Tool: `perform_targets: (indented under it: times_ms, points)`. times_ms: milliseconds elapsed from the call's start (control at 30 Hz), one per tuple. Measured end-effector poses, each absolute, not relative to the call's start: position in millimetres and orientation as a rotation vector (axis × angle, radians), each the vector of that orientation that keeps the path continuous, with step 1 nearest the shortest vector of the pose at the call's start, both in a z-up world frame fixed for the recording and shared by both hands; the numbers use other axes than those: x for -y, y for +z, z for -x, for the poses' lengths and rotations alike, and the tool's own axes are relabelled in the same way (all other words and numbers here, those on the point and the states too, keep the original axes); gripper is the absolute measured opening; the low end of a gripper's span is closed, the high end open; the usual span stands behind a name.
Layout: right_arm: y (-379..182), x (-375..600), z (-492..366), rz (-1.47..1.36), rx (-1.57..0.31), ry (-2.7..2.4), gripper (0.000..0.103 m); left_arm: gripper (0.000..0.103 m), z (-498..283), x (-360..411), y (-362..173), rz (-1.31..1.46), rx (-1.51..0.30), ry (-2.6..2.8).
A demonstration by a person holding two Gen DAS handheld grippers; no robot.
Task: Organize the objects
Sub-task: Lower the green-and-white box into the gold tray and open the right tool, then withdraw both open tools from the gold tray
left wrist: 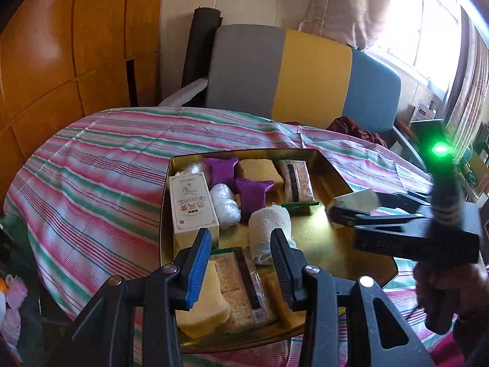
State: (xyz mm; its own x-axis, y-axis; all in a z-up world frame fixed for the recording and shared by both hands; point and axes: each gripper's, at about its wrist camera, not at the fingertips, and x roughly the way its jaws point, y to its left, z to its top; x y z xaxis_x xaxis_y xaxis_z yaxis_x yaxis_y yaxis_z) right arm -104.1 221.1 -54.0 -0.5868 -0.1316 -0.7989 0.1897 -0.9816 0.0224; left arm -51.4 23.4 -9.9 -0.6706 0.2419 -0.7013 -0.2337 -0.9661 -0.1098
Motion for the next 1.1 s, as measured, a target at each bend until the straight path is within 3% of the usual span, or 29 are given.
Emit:
perform_targets:
  times_ms: [267, 367, 500, 633, 1000, 1100]
  points:
    - [-89.9, -199.4, 136.3, -1.455, -0.376, -2.614, 0.076, 0.040, 51.4, -15.2, -19.8, 1.156, 0.043, 2.656]
    - [-97.5, -196.6, 142.0, -1.456, -0.390, -2.613, 0.077, 0.041, 50.4, -13.7, -21.1, 1.161, 0.038, 2.662]
    - [-95.7, -198.7, 142.1, -1.433, -0.342, -2.627, 0.079, 0.043, 49.5, -12.7, -22.1, 1.169, 0.039, 2.674]
    - [-87.2, -204.5, 135.4, -1.385, -0.263, -2.664, 0.088, 0.045, 48.6, -11.5, -21.0, 1.177, 0.038, 2.696]
    - [-60.8, -218.2, 83.6, -1.301, -0.060, -2.788, 0.094, 0.049, 34.5, -23.8, -11.6, 1.136, -0.039, 2.781]
    - [-54.7, -222.5, 61.3, -1.269, -0.009, -2.821, 0.094, 0.059, 25.7, -30.3, -6.1, 1.087, -0.061, 2.801]
